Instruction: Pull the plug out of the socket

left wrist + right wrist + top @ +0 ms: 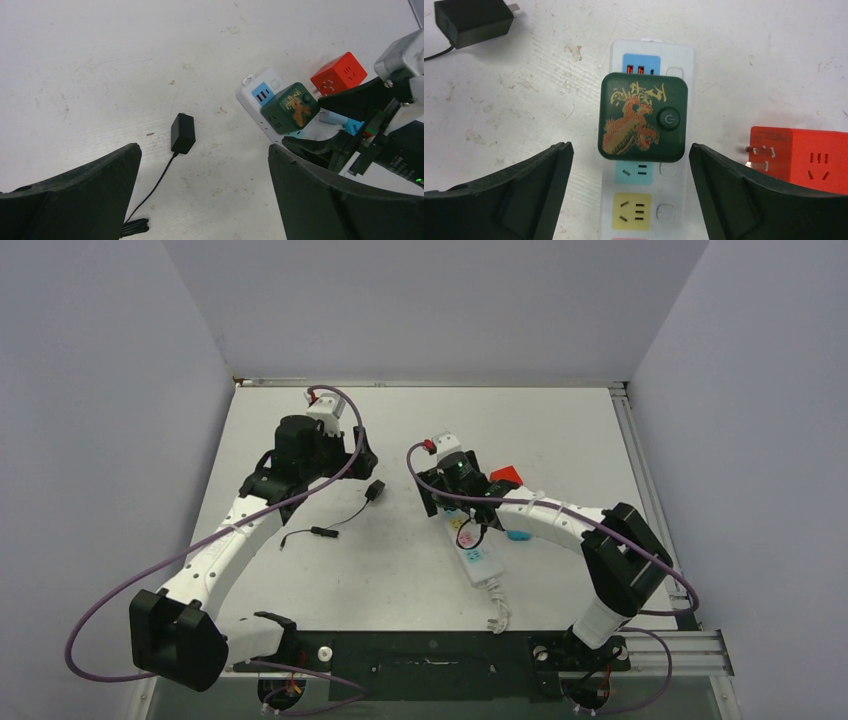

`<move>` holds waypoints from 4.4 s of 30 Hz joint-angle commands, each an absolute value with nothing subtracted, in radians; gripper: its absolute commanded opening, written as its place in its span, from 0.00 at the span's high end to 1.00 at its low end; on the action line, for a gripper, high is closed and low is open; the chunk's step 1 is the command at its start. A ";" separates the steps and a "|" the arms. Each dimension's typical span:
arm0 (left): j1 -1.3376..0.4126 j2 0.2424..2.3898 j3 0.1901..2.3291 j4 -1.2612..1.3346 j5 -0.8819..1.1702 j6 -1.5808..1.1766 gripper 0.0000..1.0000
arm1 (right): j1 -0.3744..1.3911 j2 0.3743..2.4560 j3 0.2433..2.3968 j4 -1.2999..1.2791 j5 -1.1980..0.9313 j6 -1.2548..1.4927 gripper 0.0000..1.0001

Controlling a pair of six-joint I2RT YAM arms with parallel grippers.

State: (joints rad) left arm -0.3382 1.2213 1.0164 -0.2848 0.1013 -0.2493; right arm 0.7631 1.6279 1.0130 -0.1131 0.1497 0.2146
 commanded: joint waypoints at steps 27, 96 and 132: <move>-0.356 1.327 0.917 0.013 0.421 -0.583 0.02 | 0.663 1.723 1.108 -0.095 0.013 0.291 0.95; -0.578 2.028 0.896 0.535 0.551 -1.043 1.00 | 0.653 1.659 0.965 0.044 0.076 0.301 0.95; -0.565 2.042 0.955 0.350 0.496 -0.910 1.00 | 0.628 1.596 0.923 0.039 0.156 0.274 0.95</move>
